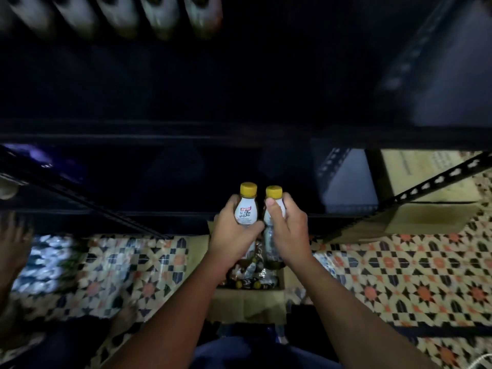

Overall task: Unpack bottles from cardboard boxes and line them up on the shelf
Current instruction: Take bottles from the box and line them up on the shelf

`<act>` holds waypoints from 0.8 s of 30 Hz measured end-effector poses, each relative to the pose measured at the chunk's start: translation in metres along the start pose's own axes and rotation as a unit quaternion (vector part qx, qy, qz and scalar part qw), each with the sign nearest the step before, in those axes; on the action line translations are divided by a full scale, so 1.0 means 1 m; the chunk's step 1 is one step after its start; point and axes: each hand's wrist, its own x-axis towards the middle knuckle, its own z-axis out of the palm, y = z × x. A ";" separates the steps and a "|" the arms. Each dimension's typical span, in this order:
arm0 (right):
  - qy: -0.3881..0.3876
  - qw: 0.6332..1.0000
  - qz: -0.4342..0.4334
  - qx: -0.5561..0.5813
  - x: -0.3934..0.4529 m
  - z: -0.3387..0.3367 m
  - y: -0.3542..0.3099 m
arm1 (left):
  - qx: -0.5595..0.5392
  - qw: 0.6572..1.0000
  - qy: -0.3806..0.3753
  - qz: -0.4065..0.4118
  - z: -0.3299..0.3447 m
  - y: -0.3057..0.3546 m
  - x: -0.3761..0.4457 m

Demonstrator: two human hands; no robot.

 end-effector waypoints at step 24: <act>0.162 0.938 -0.305 0.042 0.104 -0.090 -0.212 | -0.067 0.956 0.047 0.282 -0.023 0.256 0.027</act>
